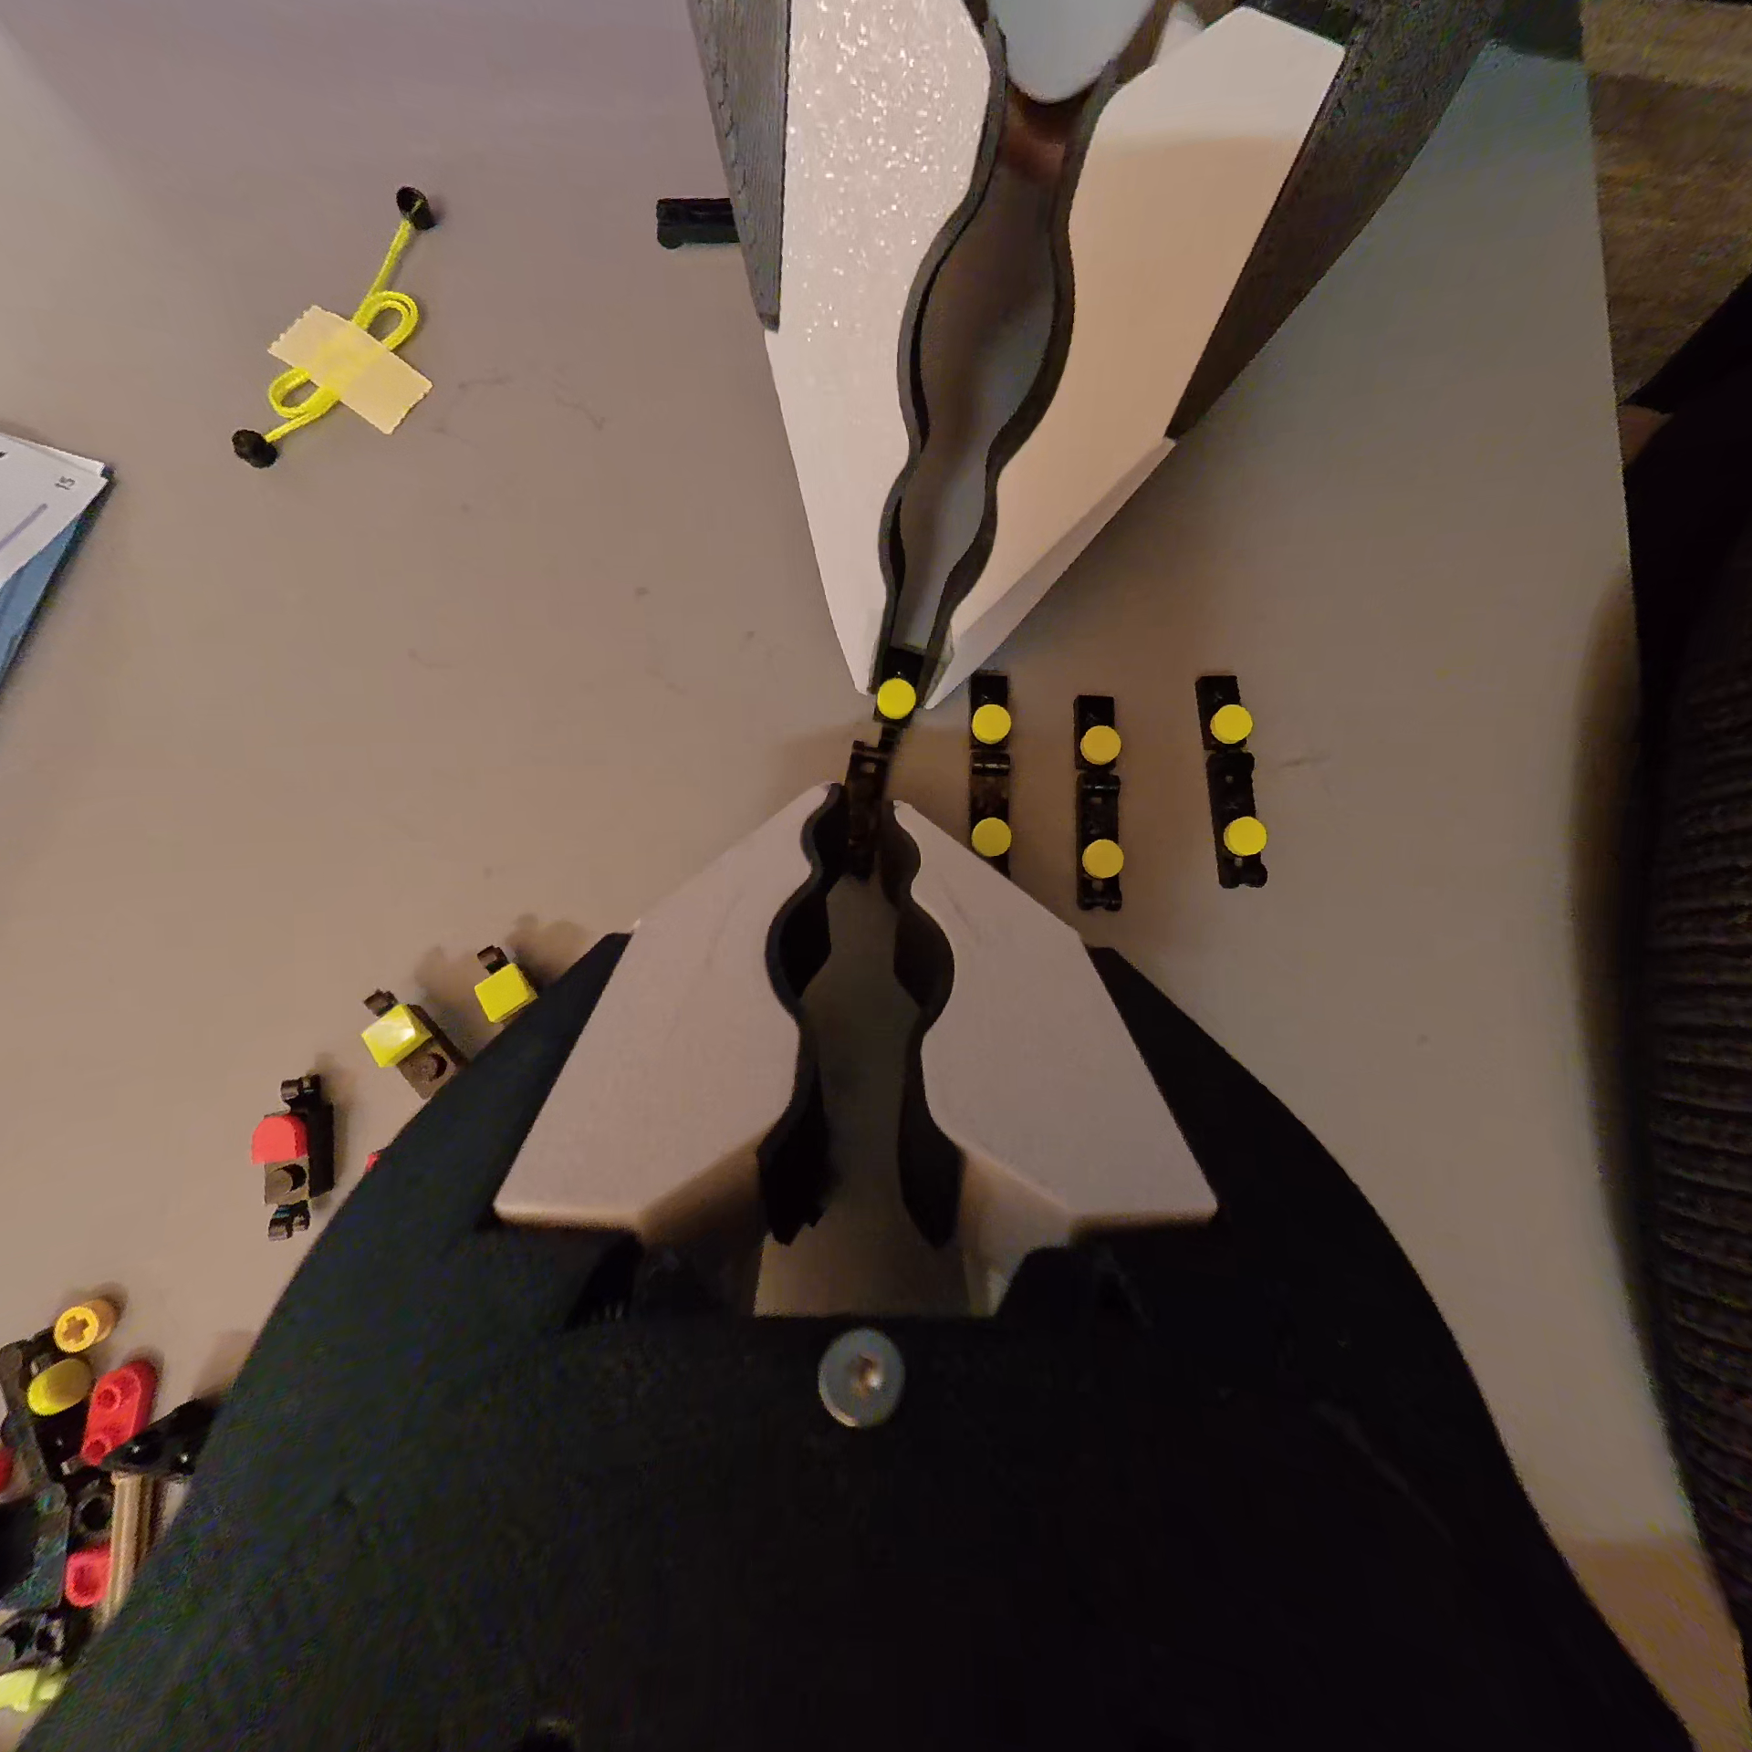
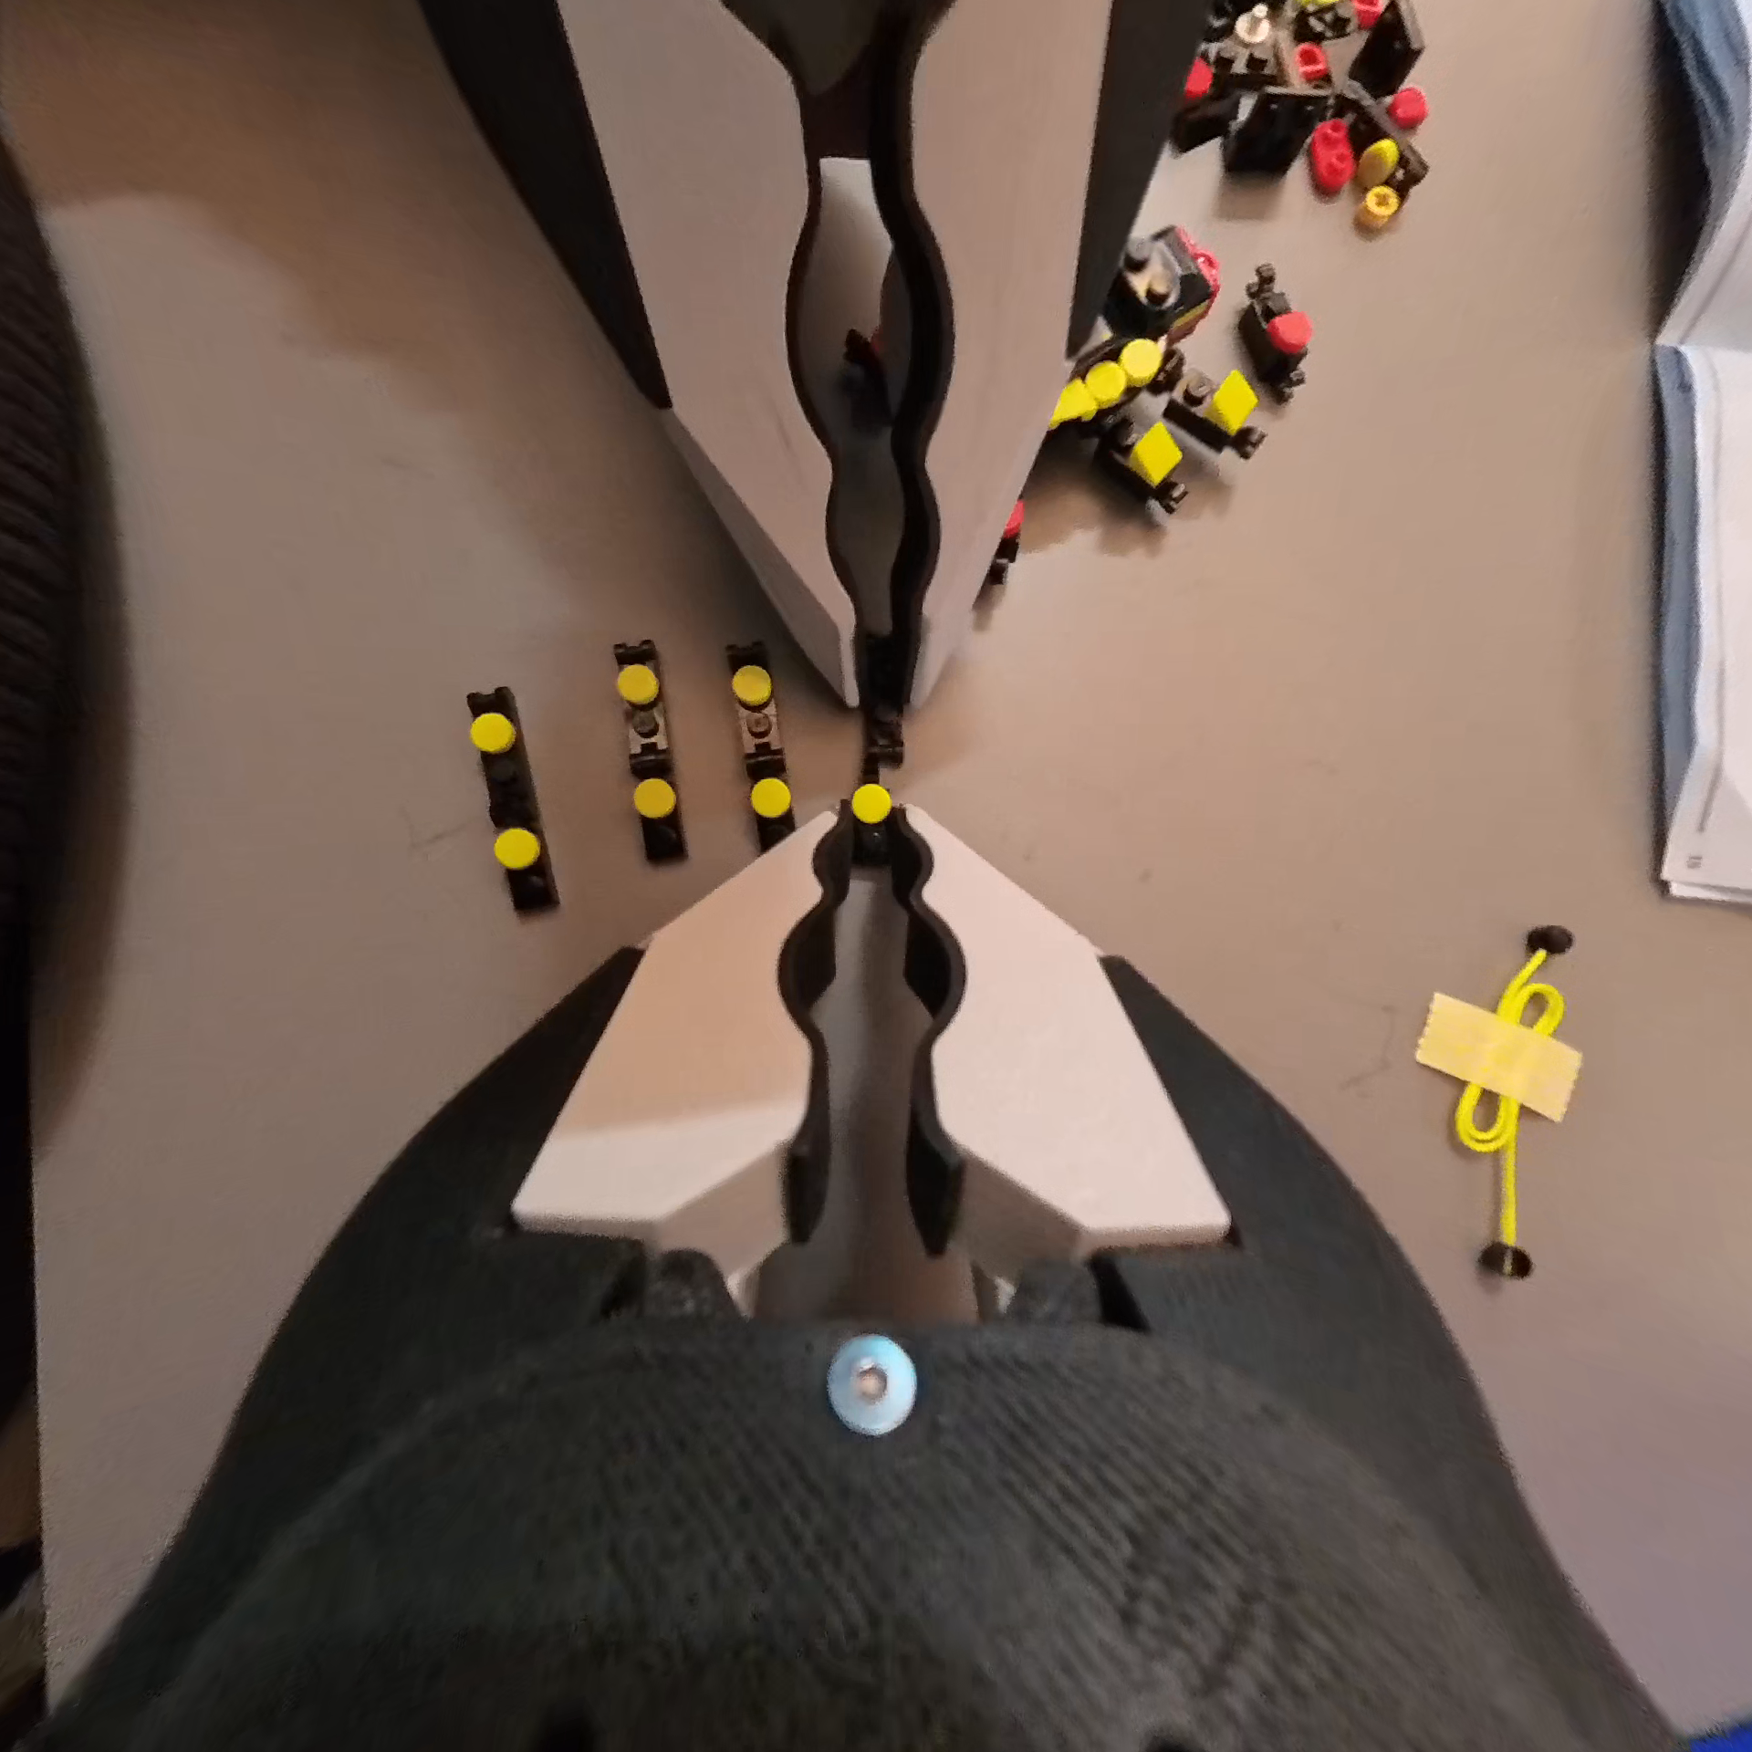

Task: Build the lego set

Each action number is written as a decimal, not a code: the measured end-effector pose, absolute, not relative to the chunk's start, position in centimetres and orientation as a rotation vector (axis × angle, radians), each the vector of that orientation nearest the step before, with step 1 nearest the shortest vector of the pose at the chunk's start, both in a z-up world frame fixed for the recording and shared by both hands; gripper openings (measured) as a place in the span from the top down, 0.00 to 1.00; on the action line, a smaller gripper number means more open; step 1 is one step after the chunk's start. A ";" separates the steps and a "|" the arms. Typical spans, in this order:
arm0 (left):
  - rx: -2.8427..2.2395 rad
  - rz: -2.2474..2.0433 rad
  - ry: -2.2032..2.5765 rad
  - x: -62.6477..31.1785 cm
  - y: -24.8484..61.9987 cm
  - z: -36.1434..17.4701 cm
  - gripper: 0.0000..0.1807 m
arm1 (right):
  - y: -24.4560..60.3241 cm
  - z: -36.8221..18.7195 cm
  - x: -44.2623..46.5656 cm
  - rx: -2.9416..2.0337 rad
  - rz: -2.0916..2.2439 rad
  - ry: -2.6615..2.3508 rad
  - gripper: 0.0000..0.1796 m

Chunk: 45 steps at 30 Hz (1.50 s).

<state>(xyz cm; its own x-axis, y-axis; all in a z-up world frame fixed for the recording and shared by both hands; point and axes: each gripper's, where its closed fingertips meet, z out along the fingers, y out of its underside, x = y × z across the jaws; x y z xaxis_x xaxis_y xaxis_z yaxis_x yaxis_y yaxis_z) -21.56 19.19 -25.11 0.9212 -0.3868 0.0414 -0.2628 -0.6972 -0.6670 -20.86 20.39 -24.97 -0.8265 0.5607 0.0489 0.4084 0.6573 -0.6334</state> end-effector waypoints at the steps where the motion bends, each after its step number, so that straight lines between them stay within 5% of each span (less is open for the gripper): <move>1: -2.378 -0.234 0.463 -21.6 19.2 -25.1 0.97 | 20.5 -25.0 -20.9 -0.778 0.909 -2.645 0.97; 45: -2.383 -0.251 0.411 -21.3 19.4 -25.0 0.99 | 20.3 -25.0 -21.3 -0.559 0.895 -2.800 0.97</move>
<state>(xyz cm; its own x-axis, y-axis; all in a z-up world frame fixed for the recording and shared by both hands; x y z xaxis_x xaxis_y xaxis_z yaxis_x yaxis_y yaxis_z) -21.28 19.44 -24.98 0.9310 -0.3586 0.0680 -0.2237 -0.7077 -0.6702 -21.30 20.26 -25.03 -0.9193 0.3925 0.0284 0.3033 0.7527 -0.5844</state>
